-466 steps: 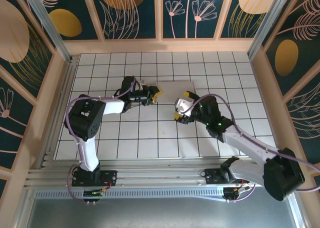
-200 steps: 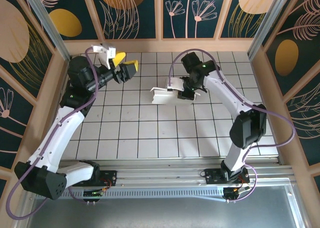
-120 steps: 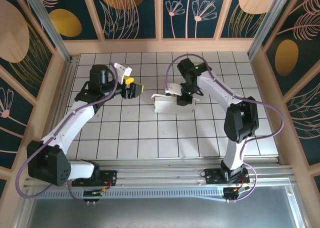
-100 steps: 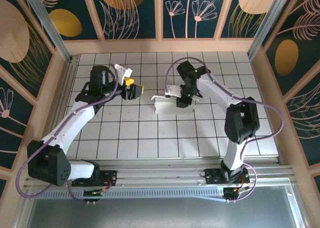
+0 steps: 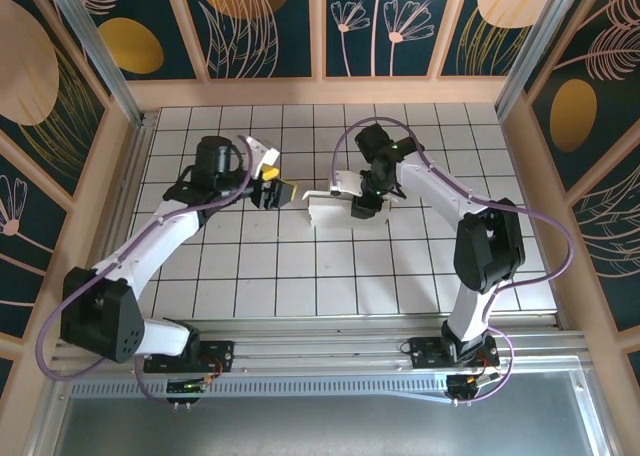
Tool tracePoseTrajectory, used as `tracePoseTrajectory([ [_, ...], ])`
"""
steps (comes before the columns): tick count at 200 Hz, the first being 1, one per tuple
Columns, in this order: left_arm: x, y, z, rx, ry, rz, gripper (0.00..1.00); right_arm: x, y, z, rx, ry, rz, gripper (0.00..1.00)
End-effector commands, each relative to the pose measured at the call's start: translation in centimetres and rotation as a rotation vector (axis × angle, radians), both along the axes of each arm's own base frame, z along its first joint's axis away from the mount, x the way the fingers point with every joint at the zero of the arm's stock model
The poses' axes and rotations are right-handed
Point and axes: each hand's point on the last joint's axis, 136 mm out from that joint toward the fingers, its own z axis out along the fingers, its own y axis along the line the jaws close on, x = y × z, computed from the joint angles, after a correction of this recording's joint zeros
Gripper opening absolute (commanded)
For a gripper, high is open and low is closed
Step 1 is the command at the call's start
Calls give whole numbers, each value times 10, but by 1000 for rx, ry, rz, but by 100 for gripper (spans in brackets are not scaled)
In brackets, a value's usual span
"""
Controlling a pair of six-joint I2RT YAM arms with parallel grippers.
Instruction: Fold the paper box
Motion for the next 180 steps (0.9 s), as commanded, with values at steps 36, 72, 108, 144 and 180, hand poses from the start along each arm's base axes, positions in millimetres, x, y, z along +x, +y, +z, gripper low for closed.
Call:
tracePoseTrajectory([
  [36, 23, -27, -19, 40, 129, 36, 68, 2, 1, 6, 40, -3, -6, 29],
  [72, 13, -35, -33, 63, 159, -46, 53, 3, 0, 5, 41, 5, -7, 31],
  [108, 12, -30, -52, 138, 213, -43, 47, 3, 0, 6, 49, 12, -8, 32],
  [144, 25, -26, -61, 172, 259, 35, 33, 2, 0, 5, 52, 19, -12, 31],
  [180, 21, -36, -59, 126, 270, 9, 21, 1, 0, 3, 49, 22, -12, 32],
])
